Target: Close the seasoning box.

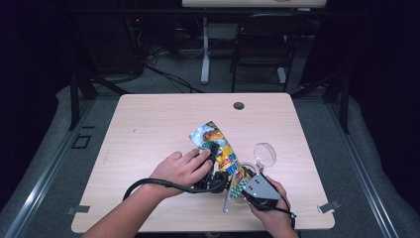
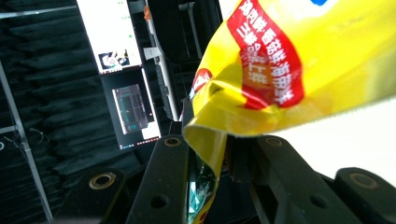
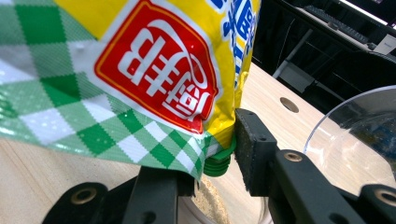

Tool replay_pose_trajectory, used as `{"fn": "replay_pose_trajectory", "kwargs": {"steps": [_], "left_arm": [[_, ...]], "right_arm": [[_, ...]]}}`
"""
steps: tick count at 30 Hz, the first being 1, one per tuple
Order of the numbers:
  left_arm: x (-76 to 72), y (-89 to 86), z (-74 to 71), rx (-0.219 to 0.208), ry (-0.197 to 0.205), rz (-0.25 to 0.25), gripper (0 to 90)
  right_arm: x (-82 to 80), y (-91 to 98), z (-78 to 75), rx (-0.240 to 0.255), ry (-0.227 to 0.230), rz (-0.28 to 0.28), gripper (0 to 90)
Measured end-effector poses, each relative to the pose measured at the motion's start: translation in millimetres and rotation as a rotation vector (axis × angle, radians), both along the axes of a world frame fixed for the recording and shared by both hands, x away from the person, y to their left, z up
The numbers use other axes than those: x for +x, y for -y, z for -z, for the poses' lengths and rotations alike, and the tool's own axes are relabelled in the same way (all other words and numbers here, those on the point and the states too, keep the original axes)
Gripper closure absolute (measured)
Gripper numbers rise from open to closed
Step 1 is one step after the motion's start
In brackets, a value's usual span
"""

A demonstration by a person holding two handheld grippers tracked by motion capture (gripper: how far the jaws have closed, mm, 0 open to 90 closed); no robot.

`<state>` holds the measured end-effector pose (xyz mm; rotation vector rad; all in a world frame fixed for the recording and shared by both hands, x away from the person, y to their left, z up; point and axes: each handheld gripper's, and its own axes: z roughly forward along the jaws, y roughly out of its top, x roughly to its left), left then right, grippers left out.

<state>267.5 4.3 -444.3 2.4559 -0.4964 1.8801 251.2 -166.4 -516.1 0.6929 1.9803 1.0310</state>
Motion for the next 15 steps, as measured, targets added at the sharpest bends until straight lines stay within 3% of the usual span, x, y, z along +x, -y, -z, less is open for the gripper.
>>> {"fn": "replay_pose_trajectory", "kwargs": {"steps": [15], "left_arm": [[2.6,-6.0,5.9,-0.052,-0.057,-0.021,82.1]], "right_arm": [[-0.7,1.0,0.2,-0.006,0.011,0.006,70.5]]}}
